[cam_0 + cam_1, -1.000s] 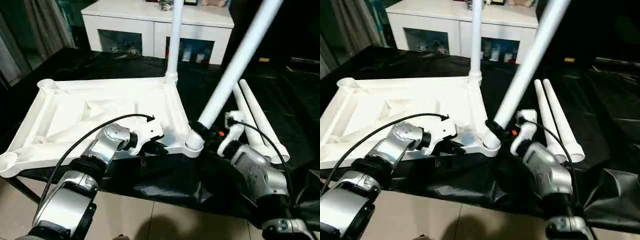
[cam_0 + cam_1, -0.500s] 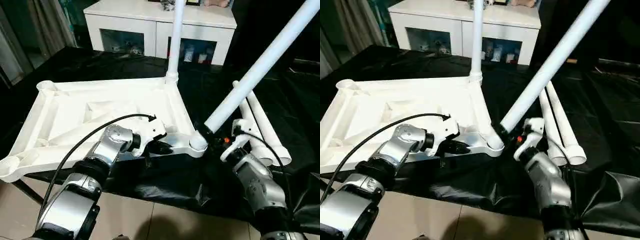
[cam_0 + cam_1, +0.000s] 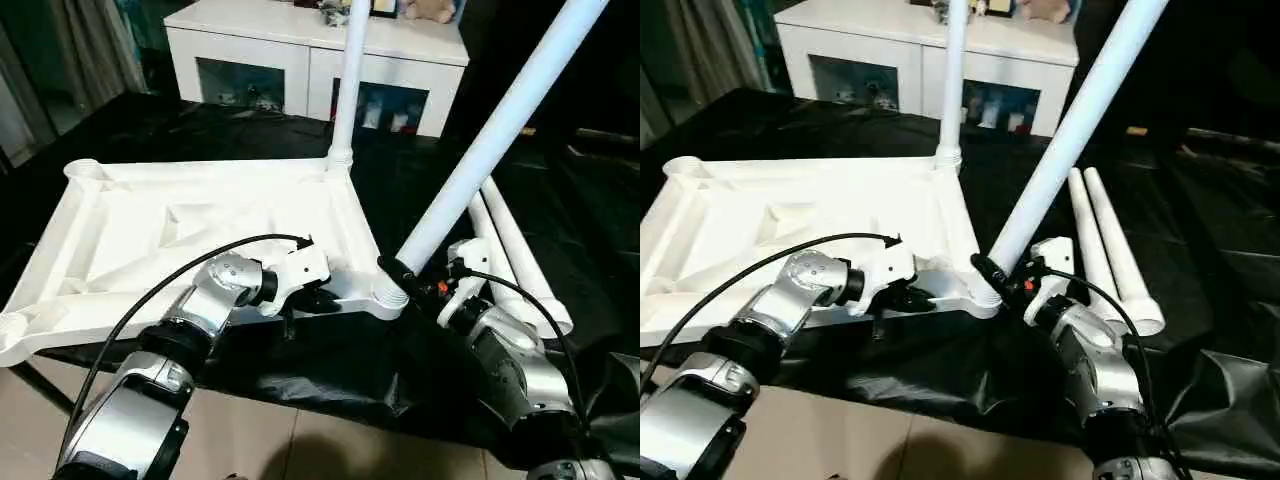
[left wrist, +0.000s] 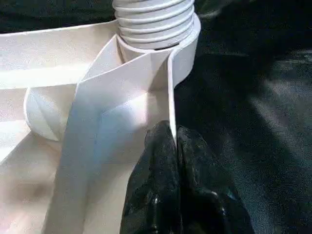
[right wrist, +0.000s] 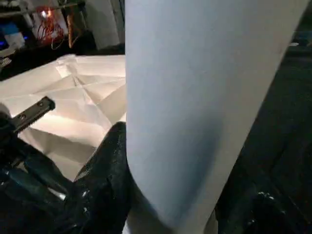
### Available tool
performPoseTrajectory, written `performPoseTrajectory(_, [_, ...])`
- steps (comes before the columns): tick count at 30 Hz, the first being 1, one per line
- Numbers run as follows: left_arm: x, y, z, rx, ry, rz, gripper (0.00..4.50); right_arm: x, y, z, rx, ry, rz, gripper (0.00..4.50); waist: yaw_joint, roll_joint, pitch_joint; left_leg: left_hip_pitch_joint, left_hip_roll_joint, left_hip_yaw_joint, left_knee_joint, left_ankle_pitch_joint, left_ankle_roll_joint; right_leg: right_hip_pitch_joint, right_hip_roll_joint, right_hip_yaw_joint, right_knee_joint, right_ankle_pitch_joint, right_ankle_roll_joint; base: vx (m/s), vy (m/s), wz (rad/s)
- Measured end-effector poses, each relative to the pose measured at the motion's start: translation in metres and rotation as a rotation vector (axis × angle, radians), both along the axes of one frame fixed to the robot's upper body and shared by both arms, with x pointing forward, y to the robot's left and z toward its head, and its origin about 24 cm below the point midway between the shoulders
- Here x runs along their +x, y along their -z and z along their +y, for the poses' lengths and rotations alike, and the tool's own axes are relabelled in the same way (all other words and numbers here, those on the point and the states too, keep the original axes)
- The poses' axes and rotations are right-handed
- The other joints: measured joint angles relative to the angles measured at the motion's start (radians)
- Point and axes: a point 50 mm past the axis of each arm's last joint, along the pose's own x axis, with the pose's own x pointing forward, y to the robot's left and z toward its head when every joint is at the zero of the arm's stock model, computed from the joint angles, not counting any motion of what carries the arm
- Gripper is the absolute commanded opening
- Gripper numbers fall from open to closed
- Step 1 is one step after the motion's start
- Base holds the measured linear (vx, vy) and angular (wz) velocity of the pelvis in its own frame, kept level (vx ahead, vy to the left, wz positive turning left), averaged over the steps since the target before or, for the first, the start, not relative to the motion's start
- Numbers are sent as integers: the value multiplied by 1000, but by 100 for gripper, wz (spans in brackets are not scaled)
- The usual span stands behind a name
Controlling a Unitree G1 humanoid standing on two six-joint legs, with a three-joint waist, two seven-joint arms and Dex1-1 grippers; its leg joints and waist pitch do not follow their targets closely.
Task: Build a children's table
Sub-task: Insert table leg to table base
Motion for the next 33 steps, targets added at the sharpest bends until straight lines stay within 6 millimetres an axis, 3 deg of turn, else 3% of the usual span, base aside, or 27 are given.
performPoseTrajectory(6, [1,0,0,28,-14,26,0,3,-4,-2,-88,-80,-3,187,-9,-12,-6,1,0,0,0,0,0,3,0,0,-5,0,0,0,0,0])
performPoseTrajectory(11, [1,1,0,44,-5,49,0,3,-5,-2,-146,-151,8,187,-14,-13,-6,13,0,0,-4,0,0,15,1,-2,-11,-1,1,0,0,0])
performPoseTrajectory(33, [-7,-7,13,90,181,26,0,-6,-12,0,-200,-448,35,187,-7,-13,-6,13,1,-1,-8,-2,-2,15,1,-3,-11,-9,2,0,0,0])
